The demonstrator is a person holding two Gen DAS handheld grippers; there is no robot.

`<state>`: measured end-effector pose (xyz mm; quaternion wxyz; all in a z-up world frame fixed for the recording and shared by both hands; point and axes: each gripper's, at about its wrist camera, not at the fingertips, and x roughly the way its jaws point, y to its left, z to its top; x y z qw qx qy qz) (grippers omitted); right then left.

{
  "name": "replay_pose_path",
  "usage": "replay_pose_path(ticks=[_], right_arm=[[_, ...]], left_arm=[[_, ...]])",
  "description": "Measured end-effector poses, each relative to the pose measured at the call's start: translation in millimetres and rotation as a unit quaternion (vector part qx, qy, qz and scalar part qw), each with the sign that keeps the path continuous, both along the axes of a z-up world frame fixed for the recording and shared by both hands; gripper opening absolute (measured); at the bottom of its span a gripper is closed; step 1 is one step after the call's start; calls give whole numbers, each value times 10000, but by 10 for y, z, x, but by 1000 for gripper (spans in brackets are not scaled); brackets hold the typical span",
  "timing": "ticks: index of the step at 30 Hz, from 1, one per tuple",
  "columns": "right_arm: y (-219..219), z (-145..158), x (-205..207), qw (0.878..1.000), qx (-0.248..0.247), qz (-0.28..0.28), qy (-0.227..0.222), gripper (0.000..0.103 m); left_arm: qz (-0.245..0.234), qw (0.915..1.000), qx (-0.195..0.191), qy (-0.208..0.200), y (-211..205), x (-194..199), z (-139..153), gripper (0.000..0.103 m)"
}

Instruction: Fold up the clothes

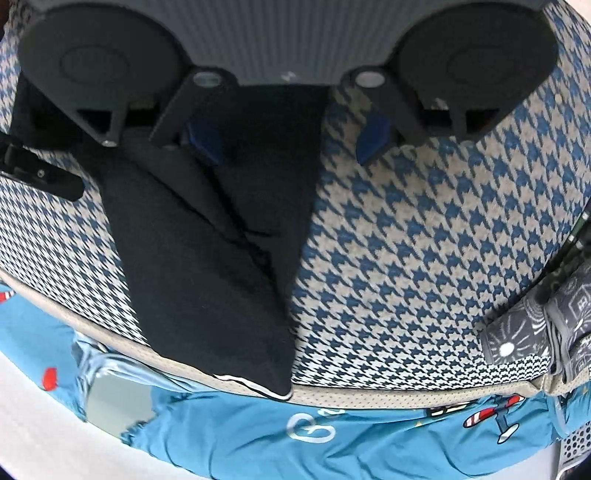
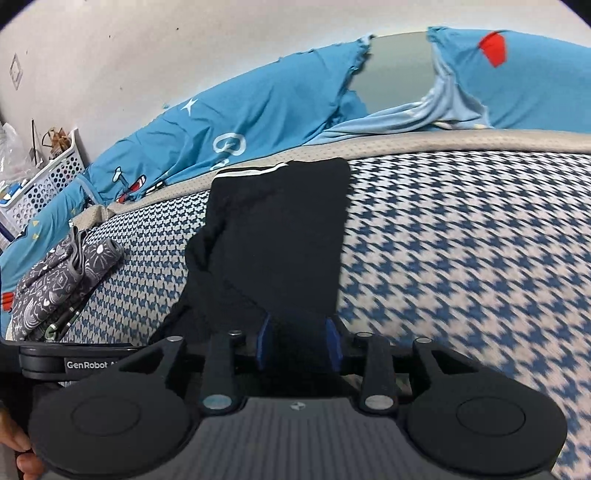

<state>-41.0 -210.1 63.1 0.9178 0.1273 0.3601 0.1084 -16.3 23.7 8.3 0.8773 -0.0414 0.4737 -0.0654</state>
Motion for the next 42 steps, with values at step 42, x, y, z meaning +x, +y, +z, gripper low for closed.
replay_pose_path(ticks=[42], right_arm=[[-387, -298, -823, 9894, -1116, -882, -296, 59]], left_arm=[[-347, 9971, 465, -496, -110, -1041, -93, 91]])
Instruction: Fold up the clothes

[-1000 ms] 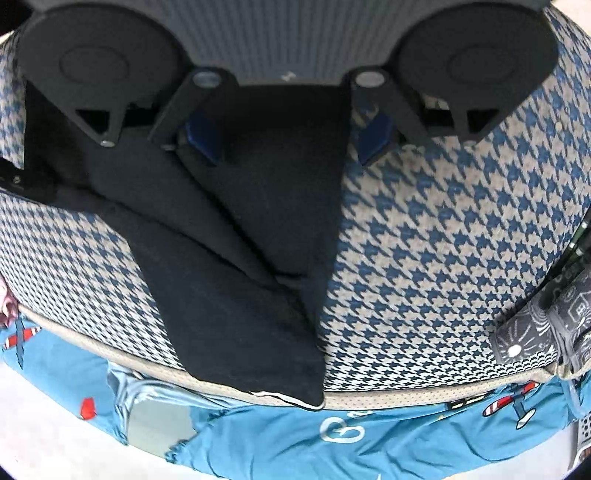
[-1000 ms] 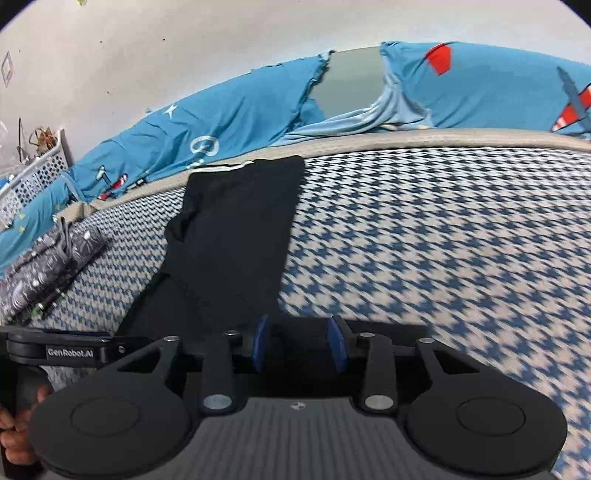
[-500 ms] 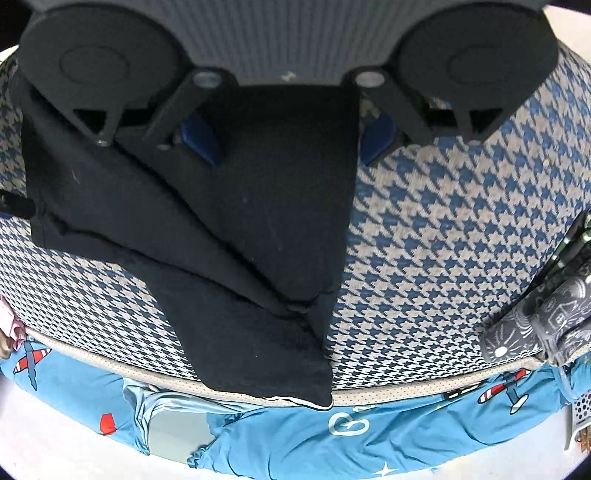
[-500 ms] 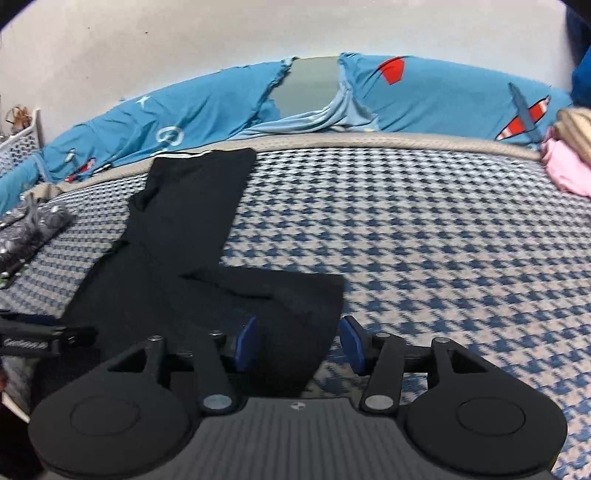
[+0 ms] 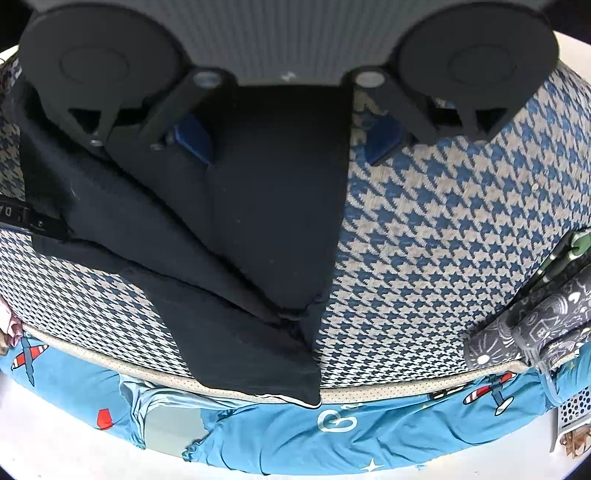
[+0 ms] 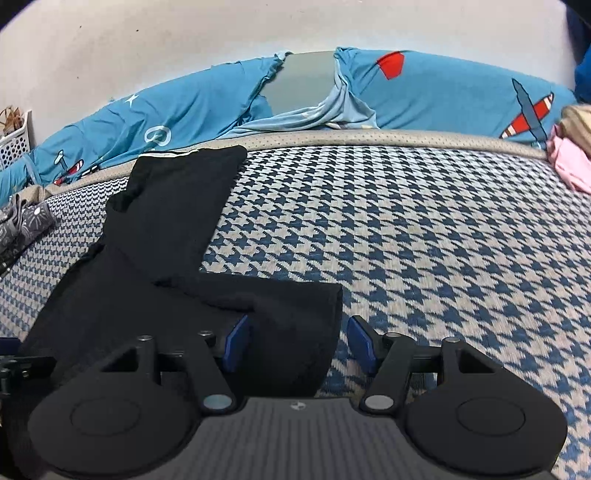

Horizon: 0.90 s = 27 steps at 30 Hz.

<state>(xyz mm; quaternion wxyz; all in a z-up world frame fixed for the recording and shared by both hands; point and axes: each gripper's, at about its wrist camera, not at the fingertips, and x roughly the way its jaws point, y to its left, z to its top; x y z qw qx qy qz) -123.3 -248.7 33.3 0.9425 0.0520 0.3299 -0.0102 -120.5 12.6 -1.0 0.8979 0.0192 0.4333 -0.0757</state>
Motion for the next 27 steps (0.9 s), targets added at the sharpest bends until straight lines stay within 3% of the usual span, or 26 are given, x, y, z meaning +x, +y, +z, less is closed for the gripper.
replay_pose_path(ticks=[2, 6, 11, 16, 27], right_arm=[[19, -21, 8, 9999, -79, 14, -68, 54], [42, -38, 14, 9996, -200, 78, -155, 29], [57, -12, -5, 9997, -110, 115, -164, 10], [101, 82, -80, 9994, -59, 105, -309, 9], [297, 446, -415, 9938, 560, 403, -867, 9]], left_arm=[[15, 10000, 0, -6, 1, -8, 2, 92], [58, 10000, 51, -14, -2, -32, -3, 96], [120, 9999, 95, -24, 1, -68, -1, 97], [172, 9998, 87, -1, 27, -116, 12, 97], [248, 9997, 56, 53, 80, -198, 30, 97]])
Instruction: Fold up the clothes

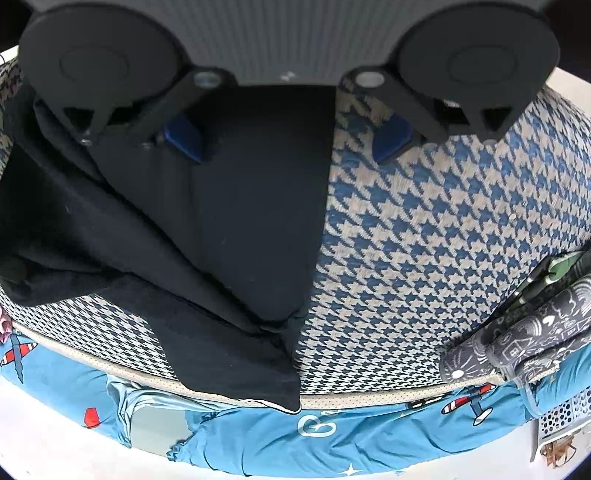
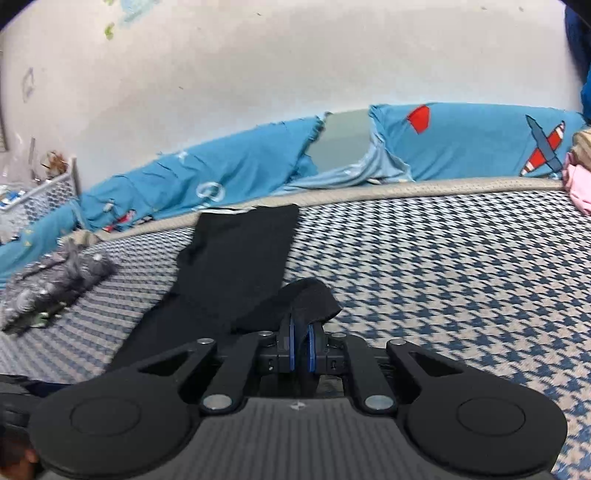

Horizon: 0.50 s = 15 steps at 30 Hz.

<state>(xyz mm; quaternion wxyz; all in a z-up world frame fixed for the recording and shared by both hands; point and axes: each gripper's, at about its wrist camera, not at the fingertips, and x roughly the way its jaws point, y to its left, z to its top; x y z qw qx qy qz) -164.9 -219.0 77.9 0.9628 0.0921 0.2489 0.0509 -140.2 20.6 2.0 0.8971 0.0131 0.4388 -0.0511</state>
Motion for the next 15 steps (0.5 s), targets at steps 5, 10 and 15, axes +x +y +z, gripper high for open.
replay_pose_path(ticks=[5, 10, 15], right_arm=[[148, 105, -134, 9993, 260, 202, -155, 9], [315, 205, -250, 9976, 418, 451, -307, 9], [479, 236, -303, 9955, 558, 698, -314, 9]], left_arm=[[13, 10000, 10, 8, 21, -34, 5, 97], [61, 10000, 10, 22, 60, -53, 11, 97], [191, 9998, -3, 36, 144, -56, 22, 97]])
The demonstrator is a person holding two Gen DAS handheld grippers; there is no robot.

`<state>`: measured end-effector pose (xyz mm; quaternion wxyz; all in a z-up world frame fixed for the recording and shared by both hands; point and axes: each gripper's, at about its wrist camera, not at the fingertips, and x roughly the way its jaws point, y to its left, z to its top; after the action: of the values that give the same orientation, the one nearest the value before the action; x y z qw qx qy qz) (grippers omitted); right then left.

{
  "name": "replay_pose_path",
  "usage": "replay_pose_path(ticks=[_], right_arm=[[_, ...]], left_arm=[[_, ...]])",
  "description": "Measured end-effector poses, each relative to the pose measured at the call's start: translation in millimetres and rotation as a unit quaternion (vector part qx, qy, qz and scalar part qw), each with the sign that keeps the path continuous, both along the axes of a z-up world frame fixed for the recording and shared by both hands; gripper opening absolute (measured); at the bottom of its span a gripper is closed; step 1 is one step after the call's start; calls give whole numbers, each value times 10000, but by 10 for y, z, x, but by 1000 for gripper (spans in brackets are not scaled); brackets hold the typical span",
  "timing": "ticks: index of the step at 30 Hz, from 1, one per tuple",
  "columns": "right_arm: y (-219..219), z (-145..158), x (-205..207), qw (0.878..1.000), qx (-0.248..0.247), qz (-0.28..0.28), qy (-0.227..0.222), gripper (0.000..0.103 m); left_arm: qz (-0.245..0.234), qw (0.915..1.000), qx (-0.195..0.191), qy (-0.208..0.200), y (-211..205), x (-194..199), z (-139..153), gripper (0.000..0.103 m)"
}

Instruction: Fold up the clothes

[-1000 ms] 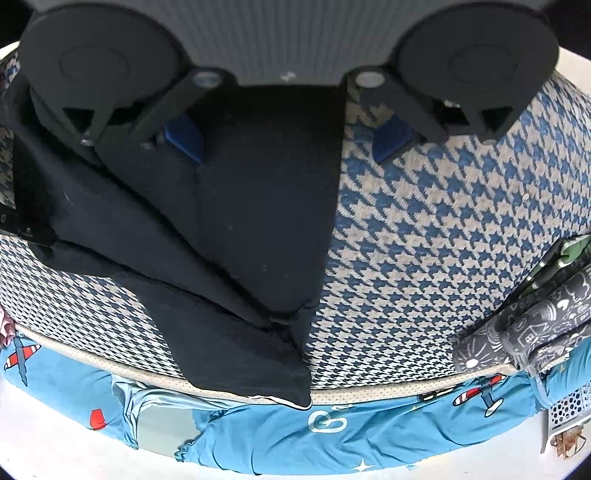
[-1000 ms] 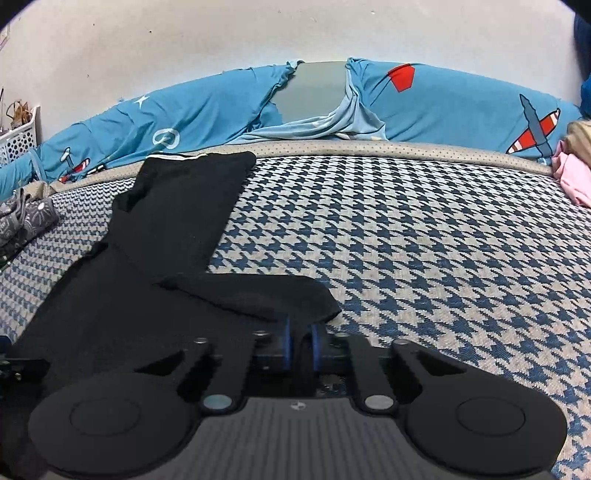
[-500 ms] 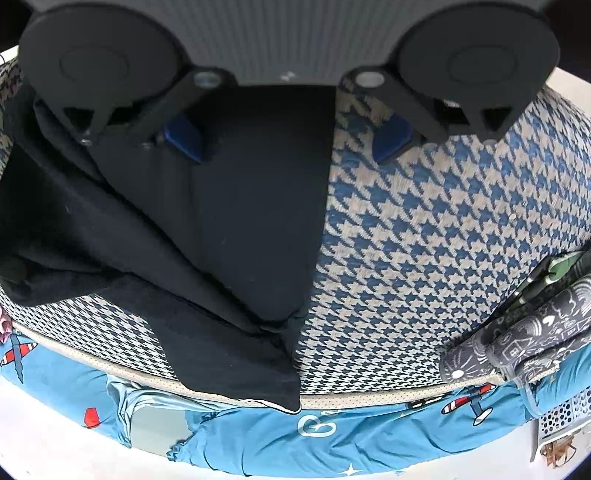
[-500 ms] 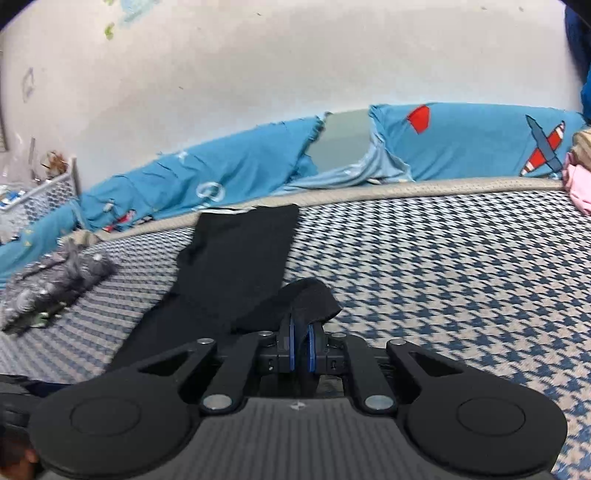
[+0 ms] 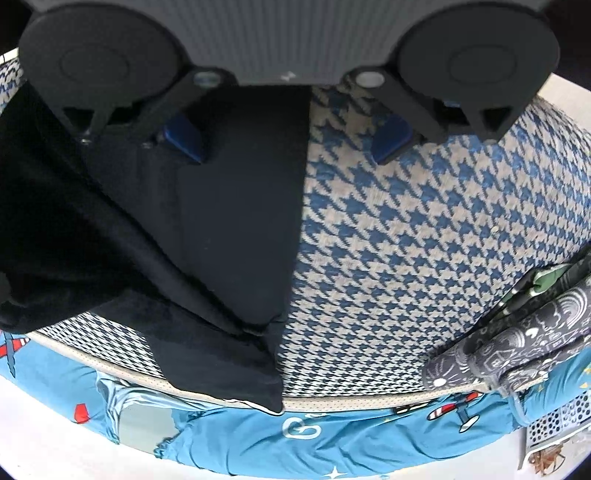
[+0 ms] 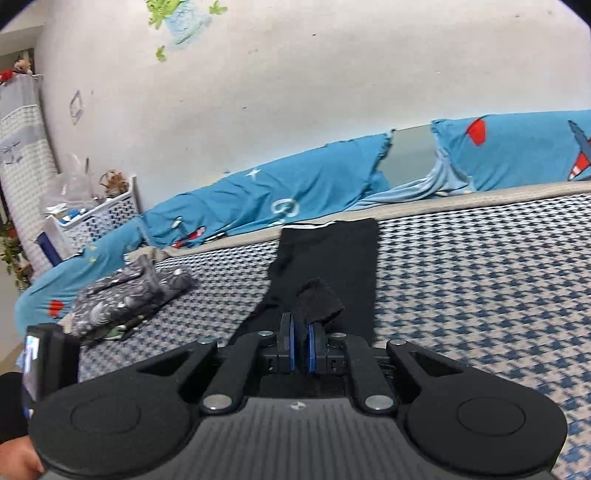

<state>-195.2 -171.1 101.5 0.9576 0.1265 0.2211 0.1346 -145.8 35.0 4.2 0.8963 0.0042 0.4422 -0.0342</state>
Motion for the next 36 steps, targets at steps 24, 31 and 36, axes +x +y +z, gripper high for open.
replay_pose_path(ticks=[24, 31, 36], right_arm=[[792, -131, -101, 9923, -362, 1183, 77, 9], [1149, -305, -171, 9804, -855, 1769, 149, 9], [1358, -476, -200, 9703, -1195, 2090, 260, 9]], left_arm=[[1049, 9940, -246, -184, 649, 29, 100, 97], [1303, 9905, -361, -262, 808, 31, 146, 97], [1366, 9893, -412, -292, 847, 30, 162, 97]])
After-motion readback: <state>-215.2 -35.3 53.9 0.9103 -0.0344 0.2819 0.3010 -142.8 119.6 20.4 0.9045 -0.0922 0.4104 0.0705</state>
